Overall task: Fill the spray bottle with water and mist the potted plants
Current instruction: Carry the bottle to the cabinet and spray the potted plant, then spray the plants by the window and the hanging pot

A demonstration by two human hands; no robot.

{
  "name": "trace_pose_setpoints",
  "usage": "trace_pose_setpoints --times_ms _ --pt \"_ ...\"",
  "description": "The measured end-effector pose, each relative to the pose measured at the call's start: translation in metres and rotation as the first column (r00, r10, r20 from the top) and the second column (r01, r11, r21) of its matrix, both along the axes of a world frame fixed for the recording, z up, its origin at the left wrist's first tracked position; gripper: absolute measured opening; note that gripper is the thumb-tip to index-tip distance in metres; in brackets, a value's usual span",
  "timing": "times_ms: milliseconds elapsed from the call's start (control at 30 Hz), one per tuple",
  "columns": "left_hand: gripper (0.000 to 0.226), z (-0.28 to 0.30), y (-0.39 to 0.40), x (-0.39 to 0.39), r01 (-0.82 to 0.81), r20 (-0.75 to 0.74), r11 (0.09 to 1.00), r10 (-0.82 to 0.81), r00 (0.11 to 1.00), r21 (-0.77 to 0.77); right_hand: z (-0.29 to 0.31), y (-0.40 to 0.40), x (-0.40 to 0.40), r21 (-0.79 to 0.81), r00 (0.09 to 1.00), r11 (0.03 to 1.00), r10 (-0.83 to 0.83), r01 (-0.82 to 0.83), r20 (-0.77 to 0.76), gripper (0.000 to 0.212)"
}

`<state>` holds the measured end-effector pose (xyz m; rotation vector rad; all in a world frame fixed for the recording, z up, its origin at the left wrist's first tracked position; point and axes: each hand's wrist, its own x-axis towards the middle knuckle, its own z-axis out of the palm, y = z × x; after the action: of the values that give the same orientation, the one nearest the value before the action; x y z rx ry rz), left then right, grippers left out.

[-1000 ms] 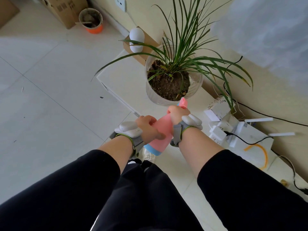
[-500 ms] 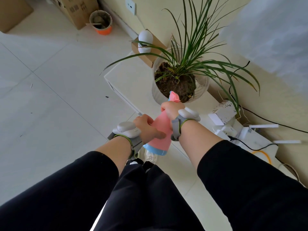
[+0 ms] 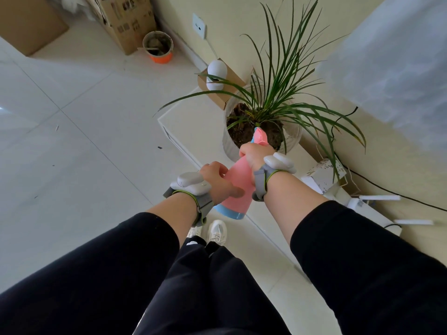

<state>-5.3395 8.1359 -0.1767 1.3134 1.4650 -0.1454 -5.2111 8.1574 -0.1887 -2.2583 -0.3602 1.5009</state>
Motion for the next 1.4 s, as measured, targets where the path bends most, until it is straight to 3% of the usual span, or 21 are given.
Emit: trace_pose_setpoints --times_ms 100,167,233,267,533,700,800,900,1133,1200,1267,1333,1400 --pt "0.066 0.007 -0.003 0.004 -0.008 0.001 1.000 0.008 1.000 0.010 0.008 -0.006 0.002 0.053 0.984 0.990 0.123 -0.131 0.126 0.026" --pt "0.064 0.013 -0.006 0.005 -0.032 0.016 0.999 0.032 0.999 0.017 0.018 -0.010 0.001 0.098 0.980 0.985 0.126 -0.142 0.155 0.006" --pt "0.063 0.020 -0.009 0.004 -0.065 0.035 0.998 0.065 0.997 0.012 0.022 -0.012 0.001 0.161 0.978 0.975 0.129 -0.155 0.163 0.043" --pt "0.063 0.021 -0.009 0.003 -0.079 0.045 0.997 0.079 0.996 -0.001 0.024 -0.012 0.001 0.189 0.975 0.967 0.137 -0.171 0.177 0.049" --pt "0.051 0.052 -0.011 -0.032 -0.353 0.196 0.930 0.366 0.910 -0.101 0.065 -0.003 -0.030 0.325 0.946 0.913 0.153 -0.246 0.286 0.026" --pt "0.035 0.073 -0.003 -0.072 -0.506 0.252 0.861 0.503 0.827 -0.057 0.095 0.015 -0.069 0.517 0.951 0.819 0.106 -0.250 0.291 0.016" --pt "0.029 0.081 0.007 -0.106 -0.574 0.214 0.818 0.558 0.801 0.016 0.115 0.036 -0.115 0.561 0.914 0.775 0.049 -0.289 0.403 0.021" --pt "0.020 0.090 0.020 -0.152 -0.630 0.209 0.774 0.607 0.767 0.064 0.137 0.059 -0.176 0.665 0.911 0.717 -0.105 -0.209 0.399 0.023" --pt "0.022 0.109 0.056 -0.283 -0.718 0.262 0.693 0.682 0.683 0.066 0.167 0.105 -0.310 0.728 0.949 0.650 -0.035 -0.216 0.313 0.027" --pt "0.030 0.113 0.068 -0.321 -0.742 0.264 0.667 0.705 0.659 0.072 0.173 0.117 -0.353 0.811 0.938 0.541 -0.106 -0.223 0.329 0.038" --pt "0.040 0.118 0.078 -0.359 -0.775 0.272 0.629 0.738 0.618 0.056 0.176 0.131 -0.393 0.824 0.938 0.492 -0.043 -0.281 0.345 0.041" --pt "0.042 0.122 0.087 -0.396 -0.806 0.288 0.591 0.764 0.577 0.047 0.183 0.145 -0.433 0.824 0.946 0.476 0.060 -0.306 0.317 0.036" --pt "0.040 0.128 0.097 -0.428 -0.835 0.302 0.549 0.790 0.534 0.042 0.186 0.163 -0.471 0.852 0.930 0.393 0.027 -0.347 0.367 0.030"
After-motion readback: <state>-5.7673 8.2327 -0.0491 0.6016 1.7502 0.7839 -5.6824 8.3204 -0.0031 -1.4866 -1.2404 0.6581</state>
